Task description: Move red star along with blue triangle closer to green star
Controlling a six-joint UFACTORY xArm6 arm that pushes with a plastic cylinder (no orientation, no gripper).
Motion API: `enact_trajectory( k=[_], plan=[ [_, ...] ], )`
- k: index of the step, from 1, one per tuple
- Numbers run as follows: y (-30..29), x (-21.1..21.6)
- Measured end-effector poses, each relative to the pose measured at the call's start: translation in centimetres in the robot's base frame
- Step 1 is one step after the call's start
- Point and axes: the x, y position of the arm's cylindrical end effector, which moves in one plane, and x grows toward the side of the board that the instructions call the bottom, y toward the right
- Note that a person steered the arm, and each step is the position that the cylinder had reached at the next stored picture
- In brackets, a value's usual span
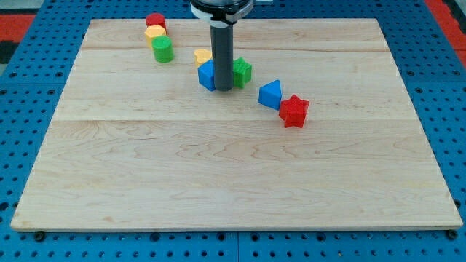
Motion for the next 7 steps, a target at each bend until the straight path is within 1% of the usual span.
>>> enact_trajectory(
  k=[1, 2, 3, 4, 5, 6, 7],
  plan=[
    [0.2, 1.8],
    [0.9, 4.4],
    [3.2, 5.8],
    [9.4, 7.9],
    [14.0, 8.0],
    [14.4, 7.0],
    [18.4, 7.6]
  ],
)
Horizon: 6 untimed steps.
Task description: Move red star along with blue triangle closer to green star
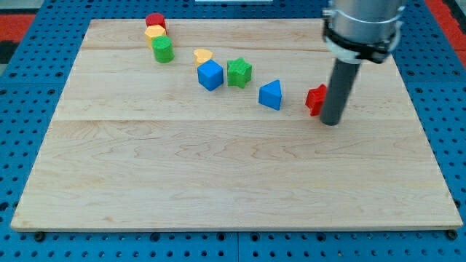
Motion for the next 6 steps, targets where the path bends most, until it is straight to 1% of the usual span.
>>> enact_trajectory(
  k=[1, 2, 3, 6],
  plan=[
    [4.1, -0.6],
    [1.4, -2.8],
    [-2.7, -3.1],
    [-8.9, -4.2]
  ],
)
